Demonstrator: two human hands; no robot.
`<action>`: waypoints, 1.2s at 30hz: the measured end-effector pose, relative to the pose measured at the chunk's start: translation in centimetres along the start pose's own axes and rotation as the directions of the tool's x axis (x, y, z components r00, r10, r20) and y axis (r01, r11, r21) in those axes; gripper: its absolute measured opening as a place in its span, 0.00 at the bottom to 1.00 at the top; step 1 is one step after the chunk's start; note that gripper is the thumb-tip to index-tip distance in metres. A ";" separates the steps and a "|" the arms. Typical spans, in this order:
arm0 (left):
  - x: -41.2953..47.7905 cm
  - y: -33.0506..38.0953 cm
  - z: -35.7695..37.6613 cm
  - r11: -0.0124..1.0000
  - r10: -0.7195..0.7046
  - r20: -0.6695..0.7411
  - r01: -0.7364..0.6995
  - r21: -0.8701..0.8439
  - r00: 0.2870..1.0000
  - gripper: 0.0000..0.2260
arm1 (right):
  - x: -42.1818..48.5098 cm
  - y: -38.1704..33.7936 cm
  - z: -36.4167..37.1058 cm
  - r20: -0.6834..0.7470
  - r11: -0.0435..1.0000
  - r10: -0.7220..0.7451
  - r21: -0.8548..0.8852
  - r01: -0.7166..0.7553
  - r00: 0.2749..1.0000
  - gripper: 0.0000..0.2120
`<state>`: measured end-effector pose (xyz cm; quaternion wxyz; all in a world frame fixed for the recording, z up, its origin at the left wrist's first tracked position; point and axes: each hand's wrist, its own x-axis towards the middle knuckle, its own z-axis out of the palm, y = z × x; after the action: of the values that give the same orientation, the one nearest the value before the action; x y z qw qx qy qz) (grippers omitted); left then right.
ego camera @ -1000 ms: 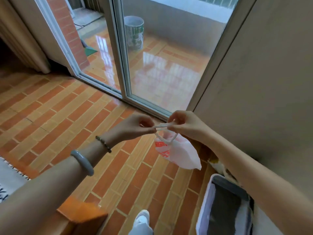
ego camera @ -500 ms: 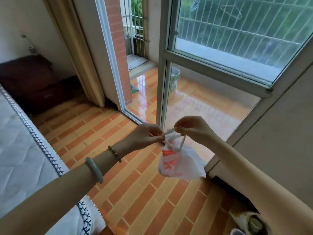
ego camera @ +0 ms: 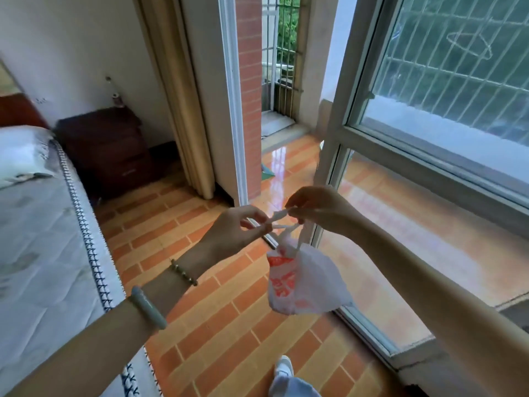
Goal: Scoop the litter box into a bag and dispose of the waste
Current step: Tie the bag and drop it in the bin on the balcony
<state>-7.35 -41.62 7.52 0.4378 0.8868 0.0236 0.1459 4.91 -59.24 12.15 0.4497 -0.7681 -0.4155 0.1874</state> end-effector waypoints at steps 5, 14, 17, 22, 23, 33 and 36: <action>8.6 -2.6 -2.2 0.995 -0.095 0.031 0.095 0.013 0.995 0.08 | 10.1 2.1 -2.7 0.048 0.995 -0.045 -0.085 0.049 0.998 0.05; 24.2 -11.0 -6.5 0.977 -0.200 0.098 0.206 -0.052 0.975 0.04 | 26.8 6.4 -4.7 -0.037 0.999 -0.029 -0.026 0.028 0.999 0.07; 30.5 -14.3 -7.7 0.980 -0.185 0.171 0.194 -0.034 0.968 0.03 | 32.5 8.6 -5.3 -0.092 1.000 0.010 0.009 -0.010 0.996 0.06; 42.4 -19.4 -10.9 0.991 -0.112 0.277 0.127 -0.035 0.954 0.03 | 42.8 11.4 -7.9 -0.154 0.994 0.083 0.081 -0.071 0.985 0.10; 44.8 -20.3 -11.6 0.992 -0.101 0.301 0.119 -0.040 0.948 0.03 | 44.6 11.8 -8.6 -0.169 0.993 0.095 0.091 -0.081 0.981 0.11; 65.6 -26.5 -10.1 0.977 -0.010 0.316 0.076 -0.200 0.949 0.03 | 58.4 18.9 -16.4 -0.442 0.968 0.248 0.081 -0.237 0.862 0.09; 71.3 -27.2 -8.3 0.963 0.007 0.322 0.080 -0.256 0.947 0.09 | 61.8 21.8 -19.5 -0.484 0.949 0.311 0.193 -0.247 0.818 0.05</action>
<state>60.82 -6.41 7.90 0.5535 0.8312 -0.0511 -0.0065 64.19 -25.23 9.25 0.5565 -0.8139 -0.1526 0.0671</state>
